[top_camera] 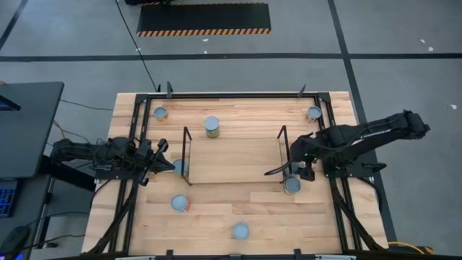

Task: Pick and place cans onto a shelf
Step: Put the canned peas on the shelf

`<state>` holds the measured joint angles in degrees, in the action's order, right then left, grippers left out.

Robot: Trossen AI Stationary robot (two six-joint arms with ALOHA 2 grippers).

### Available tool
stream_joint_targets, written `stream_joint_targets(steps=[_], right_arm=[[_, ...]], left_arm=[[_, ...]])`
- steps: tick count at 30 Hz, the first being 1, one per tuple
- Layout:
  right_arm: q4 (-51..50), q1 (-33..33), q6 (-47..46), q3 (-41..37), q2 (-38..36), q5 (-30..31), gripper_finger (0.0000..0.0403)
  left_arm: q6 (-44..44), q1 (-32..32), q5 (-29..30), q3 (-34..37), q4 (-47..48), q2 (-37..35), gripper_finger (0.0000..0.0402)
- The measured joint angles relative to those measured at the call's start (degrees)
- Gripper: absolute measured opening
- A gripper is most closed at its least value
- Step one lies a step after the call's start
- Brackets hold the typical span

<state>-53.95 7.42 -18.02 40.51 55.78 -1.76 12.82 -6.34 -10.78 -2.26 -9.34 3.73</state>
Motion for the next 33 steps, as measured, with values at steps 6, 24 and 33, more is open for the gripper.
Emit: stream_joint_targets(steps=[6,24,33], right_arm=[[0.3,0.5,-0.2,-0.1,-1.4,-1.9,0.0369],[-0.1,0.8,-1.5,1.8,0.8,-3.9,0.0394],[-1.1,7.7,-7.3,1.9,2.3,4.2,0.0385]], left_arm=[[0.0,0.0,0.0,0.0,0.0,0.0,0.0011],[0.0,0.0,0.0,0.0,0.0,0.0,0.0011],[0.0,0.0,0.0,0.0,0.0,0.0,0.0011]])
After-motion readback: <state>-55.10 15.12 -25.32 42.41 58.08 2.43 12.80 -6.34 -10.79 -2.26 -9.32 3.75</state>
